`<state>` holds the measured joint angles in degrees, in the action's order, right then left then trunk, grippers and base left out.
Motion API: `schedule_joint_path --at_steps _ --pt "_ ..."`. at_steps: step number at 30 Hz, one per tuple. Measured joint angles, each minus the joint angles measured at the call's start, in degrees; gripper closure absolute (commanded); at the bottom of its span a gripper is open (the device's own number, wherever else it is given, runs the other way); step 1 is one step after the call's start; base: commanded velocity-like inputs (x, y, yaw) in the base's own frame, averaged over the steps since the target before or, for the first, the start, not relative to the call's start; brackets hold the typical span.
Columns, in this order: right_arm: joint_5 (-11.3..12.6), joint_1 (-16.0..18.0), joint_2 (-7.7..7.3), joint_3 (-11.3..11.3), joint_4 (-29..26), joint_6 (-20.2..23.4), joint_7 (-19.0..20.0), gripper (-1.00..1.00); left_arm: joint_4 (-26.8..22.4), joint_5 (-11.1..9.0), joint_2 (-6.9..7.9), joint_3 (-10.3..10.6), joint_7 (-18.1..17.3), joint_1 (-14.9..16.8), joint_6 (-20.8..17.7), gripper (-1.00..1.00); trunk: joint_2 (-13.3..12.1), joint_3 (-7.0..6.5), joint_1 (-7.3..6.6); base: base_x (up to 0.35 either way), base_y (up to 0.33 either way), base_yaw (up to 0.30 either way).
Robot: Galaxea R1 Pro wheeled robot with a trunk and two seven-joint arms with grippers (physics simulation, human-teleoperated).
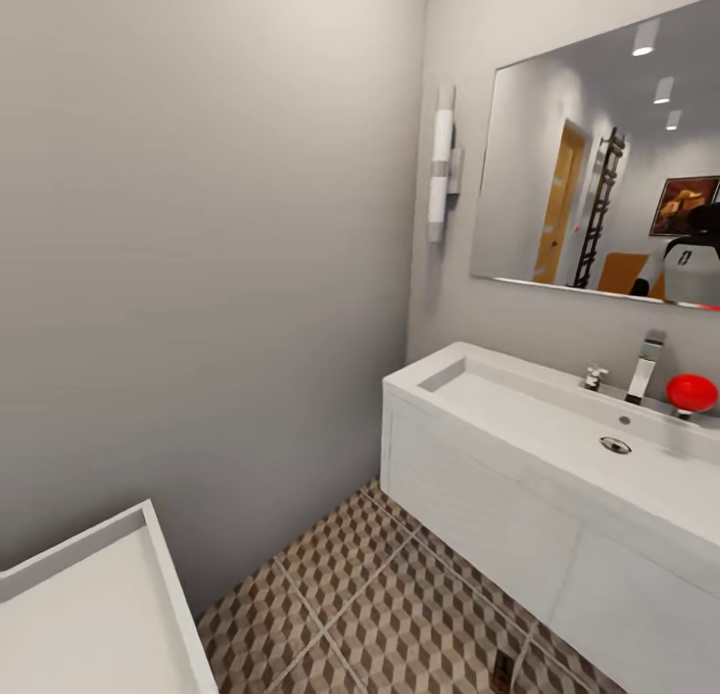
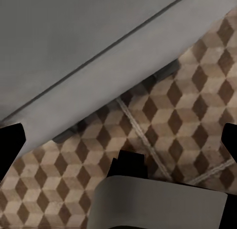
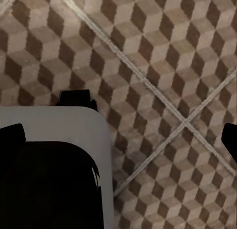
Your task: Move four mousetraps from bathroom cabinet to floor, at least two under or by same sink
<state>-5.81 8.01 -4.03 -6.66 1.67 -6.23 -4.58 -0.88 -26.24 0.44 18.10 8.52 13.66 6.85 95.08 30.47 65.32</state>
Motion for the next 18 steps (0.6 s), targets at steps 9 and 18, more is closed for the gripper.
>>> schedule_joint_path --at_steps 9,18 --pt "0.0 0.0 0.16 0.0 0.0 0.0 0.0 -1.00 0.0 0.0 0.01 0.1 0.2 0.0 0.1 -1.00 0.0 -0.01 0.00 0.000 0.000 0.284" --pt "0.0 0.0 0.10 0.0 0.0 0.0 -0.1 -1.00 0.0 0.0 0.01 0.1 0.2 0.0 0.1 -1.00 0.0 -0.01 0.00 0.000 0.000 0.284"
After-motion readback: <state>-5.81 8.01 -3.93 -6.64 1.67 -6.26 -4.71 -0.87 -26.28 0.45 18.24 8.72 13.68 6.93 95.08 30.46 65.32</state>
